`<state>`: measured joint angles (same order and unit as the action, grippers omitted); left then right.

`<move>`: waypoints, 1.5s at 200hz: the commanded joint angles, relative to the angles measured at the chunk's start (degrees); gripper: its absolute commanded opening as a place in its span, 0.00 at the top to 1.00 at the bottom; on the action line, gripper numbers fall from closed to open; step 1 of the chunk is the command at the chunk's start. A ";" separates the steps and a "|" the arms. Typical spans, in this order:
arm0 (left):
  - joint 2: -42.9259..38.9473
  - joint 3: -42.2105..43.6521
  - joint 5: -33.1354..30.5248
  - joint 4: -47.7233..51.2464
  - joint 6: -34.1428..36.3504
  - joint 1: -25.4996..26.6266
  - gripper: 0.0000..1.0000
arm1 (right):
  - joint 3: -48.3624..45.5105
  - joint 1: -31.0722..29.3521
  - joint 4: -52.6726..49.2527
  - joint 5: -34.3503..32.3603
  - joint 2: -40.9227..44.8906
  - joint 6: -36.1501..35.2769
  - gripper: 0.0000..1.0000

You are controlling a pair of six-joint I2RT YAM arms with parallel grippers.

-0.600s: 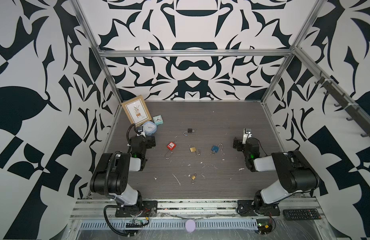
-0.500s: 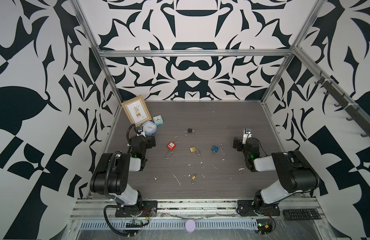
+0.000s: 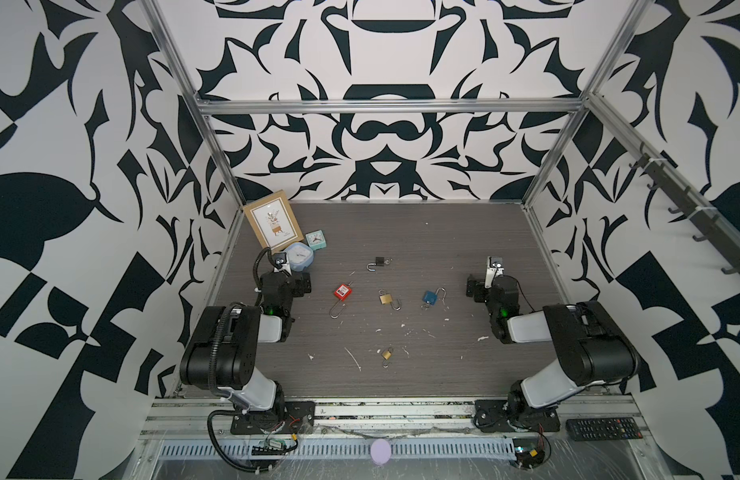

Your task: Lock with the key

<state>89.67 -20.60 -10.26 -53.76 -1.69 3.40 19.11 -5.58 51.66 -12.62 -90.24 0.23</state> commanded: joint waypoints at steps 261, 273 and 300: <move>-44.05 -26.02 -2.64 65.24 -38.53 -0.50 0.01 | 9.53 0.30 -25.94 11.95 42.77 27.22 0.01; -44.81 -25.18 -0.13 65.79 -41.23 -0.54 0.01 | 10.80 0.26 -27.69 12.84 42.53 29.78 0.01; -43.35 -24.15 4.73 70.01 -45.28 -0.42 0.01 | 13.31 0.25 -32.63 14.32 41.05 34.63 0.01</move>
<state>44.75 -46.26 -10.96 7.31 -38.98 2.98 28.77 -5.43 24.43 -1.15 -48.31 27.11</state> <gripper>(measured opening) 0.992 0.994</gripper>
